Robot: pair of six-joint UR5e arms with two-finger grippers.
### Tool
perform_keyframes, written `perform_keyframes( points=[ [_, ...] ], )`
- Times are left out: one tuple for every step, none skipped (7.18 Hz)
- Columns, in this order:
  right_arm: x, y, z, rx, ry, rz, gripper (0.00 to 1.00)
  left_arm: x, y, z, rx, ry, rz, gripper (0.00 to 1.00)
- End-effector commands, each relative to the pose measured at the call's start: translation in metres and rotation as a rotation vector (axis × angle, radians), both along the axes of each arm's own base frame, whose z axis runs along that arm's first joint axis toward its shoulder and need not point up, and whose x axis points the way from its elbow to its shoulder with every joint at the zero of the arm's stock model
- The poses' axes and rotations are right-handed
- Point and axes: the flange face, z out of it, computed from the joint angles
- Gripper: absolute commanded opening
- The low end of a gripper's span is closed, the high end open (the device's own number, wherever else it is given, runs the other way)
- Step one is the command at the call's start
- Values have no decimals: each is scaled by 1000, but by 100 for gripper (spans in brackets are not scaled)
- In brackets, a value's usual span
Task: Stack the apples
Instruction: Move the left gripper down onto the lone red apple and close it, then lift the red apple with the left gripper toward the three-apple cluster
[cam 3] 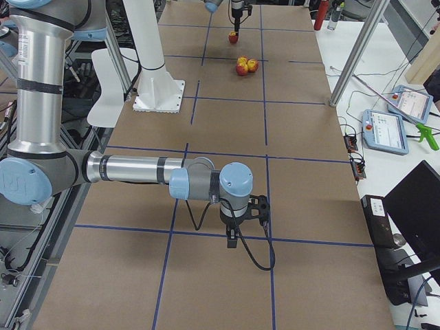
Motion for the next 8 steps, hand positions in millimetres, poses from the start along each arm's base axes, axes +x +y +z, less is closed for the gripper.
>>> perform_keyframes(
  points=[
    [0,0,0,1,0,-1,100,14,7,1,-28,-12,-8,100],
    [0,0,0,0,0,0,100,20,10,2,-40,-13,-6,100],
    [0,0,0,0,0,0,100,27,14,5,-60,-16,-4,100],
    [0,0,0,0,0,0,100,28,15,8,-69,-20,-5,100],
    [0,0,0,0,0,0,100,28,20,14,-78,-30,1,100],
    [0,0,0,0,0,0,100,26,22,19,-85,-36,1,99],
    [0,0,0,0,0,0,100,27,22,18,-84,-35,2,90],
    [0,0,0,0,0,0,100,27,22,18,-84,-35,2,67]
  ],
)
